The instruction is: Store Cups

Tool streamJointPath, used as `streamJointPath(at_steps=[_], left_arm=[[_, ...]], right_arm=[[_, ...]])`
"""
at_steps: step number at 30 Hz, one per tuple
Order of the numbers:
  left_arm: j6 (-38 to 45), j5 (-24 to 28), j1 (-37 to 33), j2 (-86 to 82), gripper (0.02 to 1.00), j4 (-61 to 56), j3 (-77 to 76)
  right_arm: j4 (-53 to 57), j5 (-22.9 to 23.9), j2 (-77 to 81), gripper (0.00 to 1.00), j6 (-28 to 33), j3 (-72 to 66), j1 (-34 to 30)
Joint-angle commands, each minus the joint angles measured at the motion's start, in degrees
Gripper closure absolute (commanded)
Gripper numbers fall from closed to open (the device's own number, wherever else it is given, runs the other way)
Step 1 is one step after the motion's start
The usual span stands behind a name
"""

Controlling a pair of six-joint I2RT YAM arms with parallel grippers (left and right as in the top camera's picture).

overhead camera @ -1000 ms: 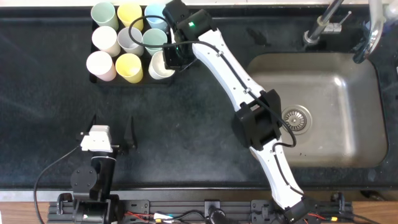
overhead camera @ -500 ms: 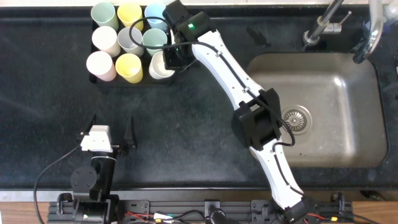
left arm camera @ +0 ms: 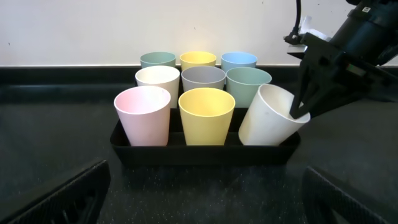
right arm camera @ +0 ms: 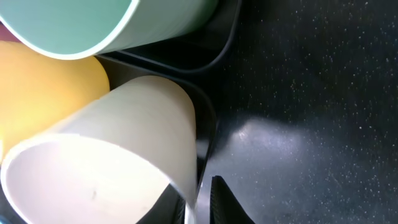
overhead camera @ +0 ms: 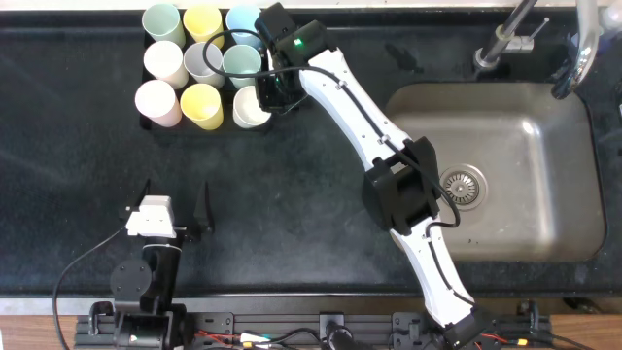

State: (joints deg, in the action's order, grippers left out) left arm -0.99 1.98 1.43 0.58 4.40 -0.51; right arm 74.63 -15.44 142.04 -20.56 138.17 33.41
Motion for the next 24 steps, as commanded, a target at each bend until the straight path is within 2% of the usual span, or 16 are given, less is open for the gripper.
streamJointPath(at_steps=[1, 7, 11, 16, 24], left_arm=[[1.2, 0.9, 0.2, -0.4, 0.018, 0.2, 0.1], [1.2, 0.9, 0.2, -0.4, 0.018, 0.2, 0.1], [1.2, 0.9, 0.2, -0.4, 0.018, 0.2, 0.1], [1.2, 0.9, 0.2, -0.4, 0.018, 0.2, 0.1], [1.2, 0.9, 0.2, -0.4, 0.020, 0.2, 0.1]], right_arm=[[-1.0, 0.2, 0.2, 0.825, 0.0, -0.2, 0.2], [-1.7, -0.4, -0.1, 0.634, 0.5, -0.2, 0.2], [-2.4, -3.2, -1.5, 0.544, 4.7, -0.1, 0.2], [-3.5, -3.5, -5.6, 0.413, 7.7, -0.1, -0.6], [-3.1, -3.8, -16.0, 0.198, 17.2, -0.1, -4.2]])
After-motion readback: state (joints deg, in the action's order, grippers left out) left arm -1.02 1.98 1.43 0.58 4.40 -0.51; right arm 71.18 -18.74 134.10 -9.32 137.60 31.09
